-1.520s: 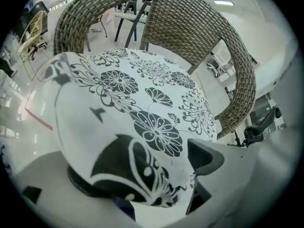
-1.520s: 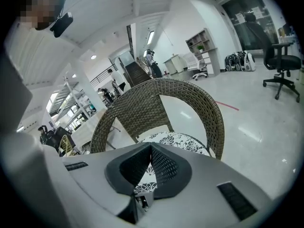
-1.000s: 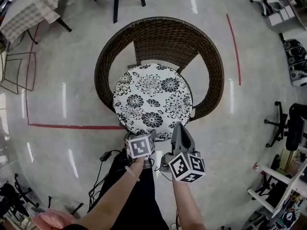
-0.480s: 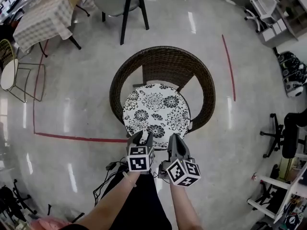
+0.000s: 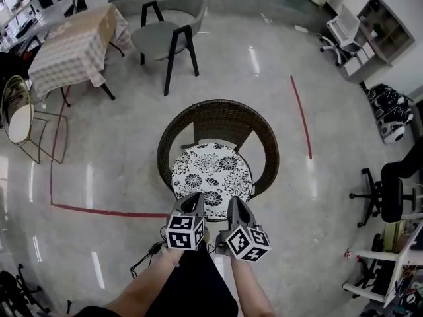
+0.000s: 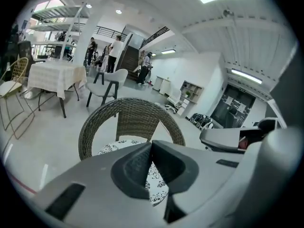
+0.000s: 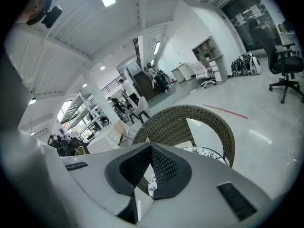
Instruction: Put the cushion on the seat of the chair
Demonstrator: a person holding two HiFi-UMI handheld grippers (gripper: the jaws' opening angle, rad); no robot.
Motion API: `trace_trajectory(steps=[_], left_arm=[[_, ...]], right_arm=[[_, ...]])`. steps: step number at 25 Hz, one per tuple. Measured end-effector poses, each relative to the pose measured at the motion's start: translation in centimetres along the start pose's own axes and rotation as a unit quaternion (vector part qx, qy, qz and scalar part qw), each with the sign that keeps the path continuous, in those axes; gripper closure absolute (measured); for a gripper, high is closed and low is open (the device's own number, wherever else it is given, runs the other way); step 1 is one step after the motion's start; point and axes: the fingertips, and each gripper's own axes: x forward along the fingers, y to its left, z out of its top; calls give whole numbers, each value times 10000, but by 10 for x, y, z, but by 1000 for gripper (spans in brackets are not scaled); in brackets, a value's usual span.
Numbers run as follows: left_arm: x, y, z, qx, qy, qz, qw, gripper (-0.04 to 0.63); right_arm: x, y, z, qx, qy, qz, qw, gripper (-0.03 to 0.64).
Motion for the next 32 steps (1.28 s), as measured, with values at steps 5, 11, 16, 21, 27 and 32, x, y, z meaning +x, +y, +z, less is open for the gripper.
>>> trace_trajectory(steps=[5, 11, 16, 21, 27, 32], left_arm=[[-27, -18, 27, 333, -189, -309, 9988, 575], [-57, -45, 45, 528, -269, -567, 9966, 575], [-79, -61, 51, 743, -417, -735, 9937, 575], [-85, -76, 60, 998, -577, -890, 9893, 575], [-88, -71, 73, 1128, -742, -896, 9868, 575], [-89, -81, 74, 1161, -769, -895, 9862, 575]], right_arm=[[-21, 22, 16, -141, -319, 146, 9993, 619], [-43, 39, 28, -299, -456, 163, 9984, 620], [-63, 58, 35, -517, -595, 336, 9963, 620], [-80, 59, 53, -825, -910, 302, 9920, 621], [-88, 61, 72, -883, -1222, 252, 9882, 623], [-100, 61, 74, -971, -1245, 287, 9870, 623]])
